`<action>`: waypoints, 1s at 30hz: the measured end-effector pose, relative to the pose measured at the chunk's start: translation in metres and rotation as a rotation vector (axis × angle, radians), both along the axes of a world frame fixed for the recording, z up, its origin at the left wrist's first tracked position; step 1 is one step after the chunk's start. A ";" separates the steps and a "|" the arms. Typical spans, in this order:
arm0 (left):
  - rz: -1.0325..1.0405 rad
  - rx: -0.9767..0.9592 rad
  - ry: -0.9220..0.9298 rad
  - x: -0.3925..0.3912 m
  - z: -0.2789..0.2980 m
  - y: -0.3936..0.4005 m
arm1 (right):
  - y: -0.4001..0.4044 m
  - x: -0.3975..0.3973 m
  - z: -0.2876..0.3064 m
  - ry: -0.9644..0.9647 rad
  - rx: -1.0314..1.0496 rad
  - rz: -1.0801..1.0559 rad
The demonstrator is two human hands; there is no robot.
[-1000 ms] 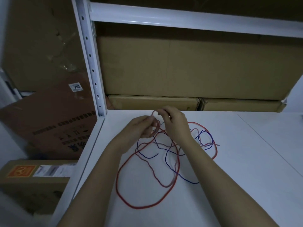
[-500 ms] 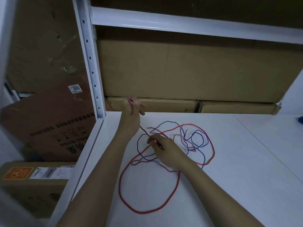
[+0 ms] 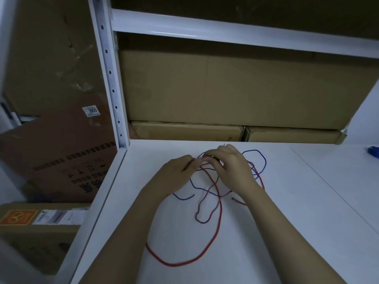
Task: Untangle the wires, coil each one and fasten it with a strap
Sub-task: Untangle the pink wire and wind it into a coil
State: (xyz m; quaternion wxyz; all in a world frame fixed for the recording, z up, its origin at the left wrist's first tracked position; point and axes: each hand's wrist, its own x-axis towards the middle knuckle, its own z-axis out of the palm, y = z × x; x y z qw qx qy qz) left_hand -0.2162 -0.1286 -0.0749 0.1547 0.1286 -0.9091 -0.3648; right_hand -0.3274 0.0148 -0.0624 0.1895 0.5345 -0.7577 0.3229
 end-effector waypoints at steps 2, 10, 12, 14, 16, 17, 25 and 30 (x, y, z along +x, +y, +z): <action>-0.026 0.078 0.022 0.000 0.000 0.002 | -0.002 -0.006 0.000 -0.104 -0.021 0.013; -0.173 0.570 0.160 0.008 0.013 0.010 | -0.016 -0.007 0.006 -0.448 -0.098 0.153; -0.186 0.748 0.238 0.010 0.019 0.011 | -0.020 -0.005 0.000 -0.499 -0.052 0.164; -0.210 0.926 0.344 0.013 0.024 0.009 | -0.023 -0.003 -0.010 -0.507 0.005 0.144; -0.203 1.061 0.439 0.016 0.029 0.007 | -0.026 0.000 -0.020 -0.480 0.074 0.120; -0.187 1.119 0.484 0.017 0.031 0.004 | -0.027 0.001 -0.024 -0.474 0.104 0.113; 0.029 1.079 0.696 0.008 0.033 -0.004 | -0.031 0.018 -0.041 -0.249 0.331 0.116; 0.303 0.597 0.688 0.004 0.036 -0.025 | -0.020 0.021 -0.052 -0.101 0.520 0.097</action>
